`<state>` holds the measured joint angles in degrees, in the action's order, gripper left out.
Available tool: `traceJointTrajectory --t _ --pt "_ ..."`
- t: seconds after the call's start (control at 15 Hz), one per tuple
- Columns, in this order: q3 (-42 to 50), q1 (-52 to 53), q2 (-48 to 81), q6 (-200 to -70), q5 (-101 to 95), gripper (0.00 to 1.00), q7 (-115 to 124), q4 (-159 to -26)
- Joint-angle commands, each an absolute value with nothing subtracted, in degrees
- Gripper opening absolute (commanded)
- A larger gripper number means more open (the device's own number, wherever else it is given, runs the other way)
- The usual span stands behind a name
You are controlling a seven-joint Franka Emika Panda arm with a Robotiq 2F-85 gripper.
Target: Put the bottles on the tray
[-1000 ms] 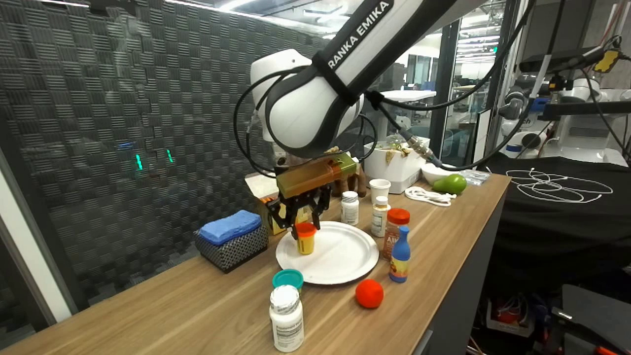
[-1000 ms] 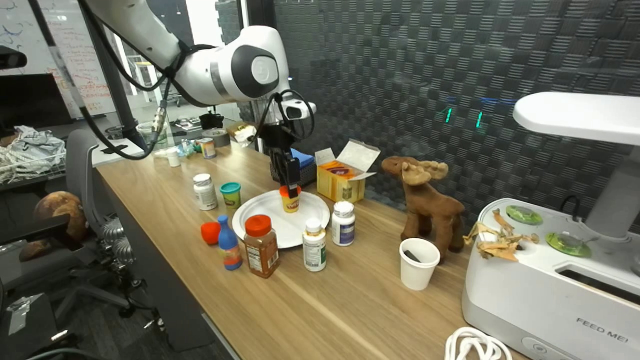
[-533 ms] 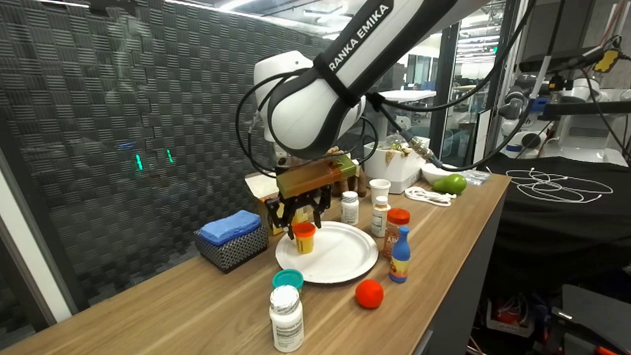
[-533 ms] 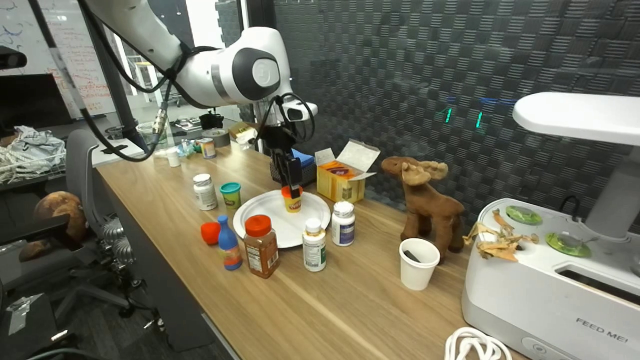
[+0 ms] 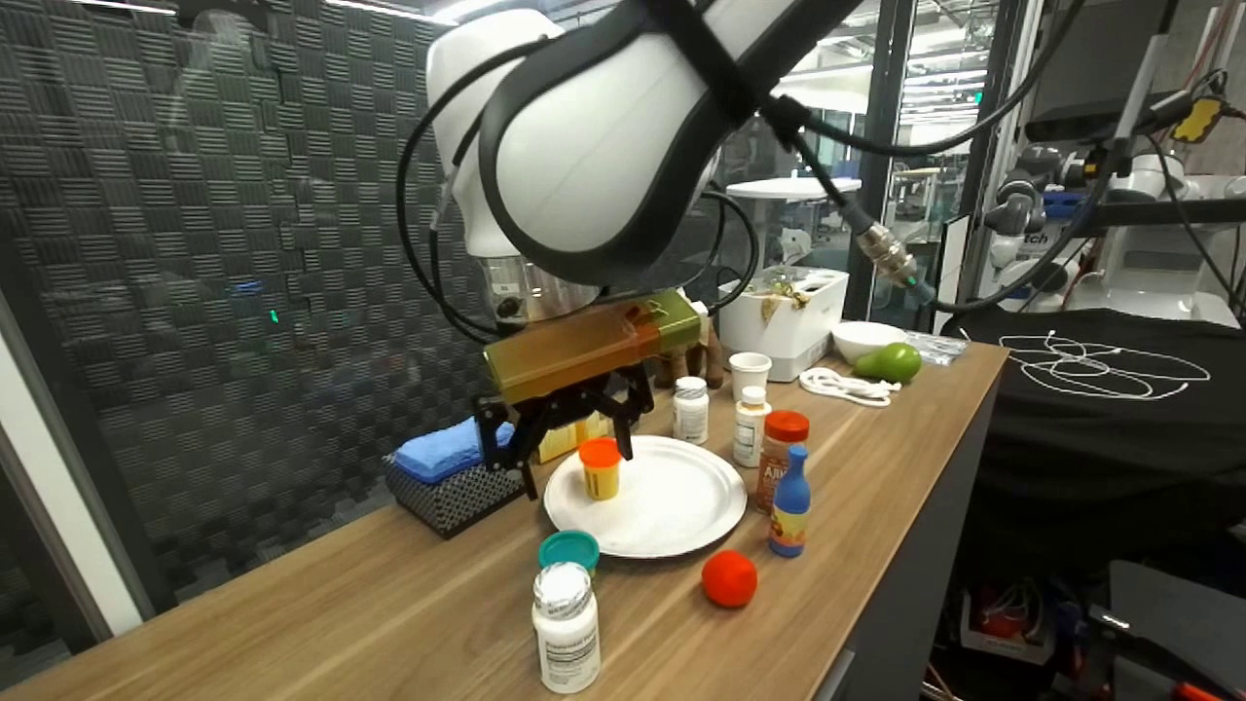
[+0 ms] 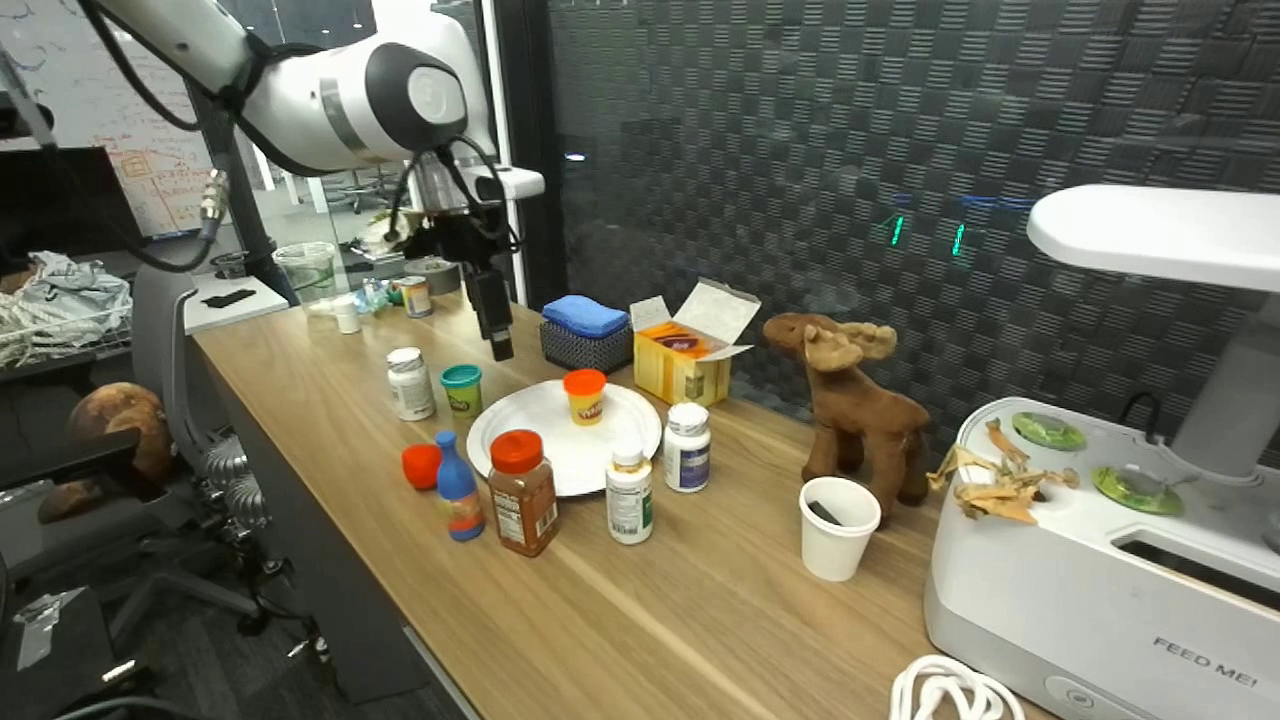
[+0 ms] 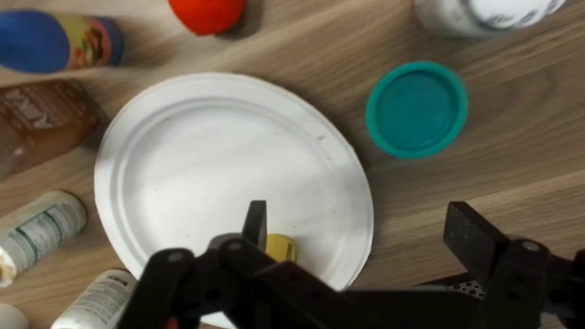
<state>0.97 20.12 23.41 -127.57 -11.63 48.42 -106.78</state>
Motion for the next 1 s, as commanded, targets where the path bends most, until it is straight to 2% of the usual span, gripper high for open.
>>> traceJointTrajectory --t 0.0,0.47,0.93 --pt "-1.08 20.73 17.28 -129.71 -10.34 1.0 58.42 -113.62" --pt "-2.82 19.01 18.83 -139.93 -9.47 1.0 66.29 -117.79" --pt "-3.25 17.95 20.69 -143.73 -6.86 1.0 65.02 -117.18"
